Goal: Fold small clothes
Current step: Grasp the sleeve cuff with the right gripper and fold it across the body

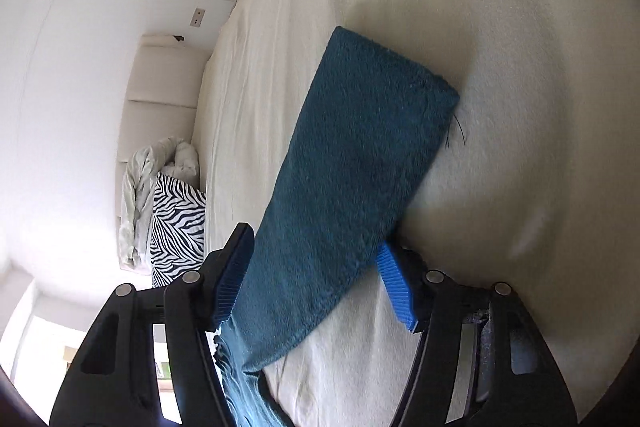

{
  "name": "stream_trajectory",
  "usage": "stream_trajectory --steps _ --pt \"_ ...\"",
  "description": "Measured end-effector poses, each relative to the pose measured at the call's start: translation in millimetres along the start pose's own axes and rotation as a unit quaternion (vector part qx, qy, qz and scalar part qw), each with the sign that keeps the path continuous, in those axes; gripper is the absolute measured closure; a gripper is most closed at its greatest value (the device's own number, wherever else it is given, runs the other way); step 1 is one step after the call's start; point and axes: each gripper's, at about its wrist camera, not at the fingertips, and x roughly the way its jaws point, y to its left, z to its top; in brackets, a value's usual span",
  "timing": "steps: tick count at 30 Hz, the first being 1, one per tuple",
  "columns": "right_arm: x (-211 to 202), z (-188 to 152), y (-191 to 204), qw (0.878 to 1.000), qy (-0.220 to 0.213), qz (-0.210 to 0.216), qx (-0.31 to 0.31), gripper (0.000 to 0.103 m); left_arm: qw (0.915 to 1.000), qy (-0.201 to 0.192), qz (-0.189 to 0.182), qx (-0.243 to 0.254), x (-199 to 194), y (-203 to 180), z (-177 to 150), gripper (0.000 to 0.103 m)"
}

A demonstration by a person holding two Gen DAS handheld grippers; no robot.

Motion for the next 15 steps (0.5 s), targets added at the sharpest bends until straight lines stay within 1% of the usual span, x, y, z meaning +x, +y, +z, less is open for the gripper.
stream_trajectory --steps 1,2,3,5,6,7,9,11,12,14,15 --pt "5 11 -2 1.000 -0.002 0.000 0.003 0.053 1.0000 0.001 -0.007 -0.004 4 1 3 0.005" --pt "11 20 -2 1.000 -0.003 -0.004 -0.001 0.062 0.9998 0.003 -0.015 -0.008 7 1 6 0.012" --pt "16 30 0 1.000 -0.002 -0.016 -0.012 0.075 0.9997 0.007 -0.022 -0.012 11 2 9 0.017" --pt "24 39 11 0.998 -0.003 -0.047 -0.047 0.084 0.9991 0.011 -0.036 -0.021 15 6 15 0.017" --pt "29 38 22 0.996 -0.004 -0.059 -0.067 0.088 0.9988 0.010 -0.042 -0.025 17 8 18 0.017" --pt "33 38 36 0.994 -0.005 -0.064 -0.090 0.089 0.9985 0.008 -0.047 -0.028 19 10 22 0.017" --pt "43 18 82 0.985 -0.008 -0.077 -0.154 0.090 0.9979 0.003 -0.052 -0.038 20 17 29 0.017" --pt "61 -8 133 0.970 0.006 -0.080 -0.231 0.090 0.9967 -0.004 -0.062 -0.053 20 26 37 0.017" --pt "72 -29 161 0.958 0.015 -0.081 -0.276 0.090 0.9957 -0.009 -0.069 -0.062 19 31 41 0.017" --pt "95 -86 220 0.924 0.040 -0.077 -0.373 0.090 0.9943 -0.019 -0.075 -0.074 17 40 49 0.017" --pt "109 -123 242 0.906 0.053 -0.068 -0.413 0.090 0.9935 -0.025 -0.078 -0.079 15 45 52 0.017"
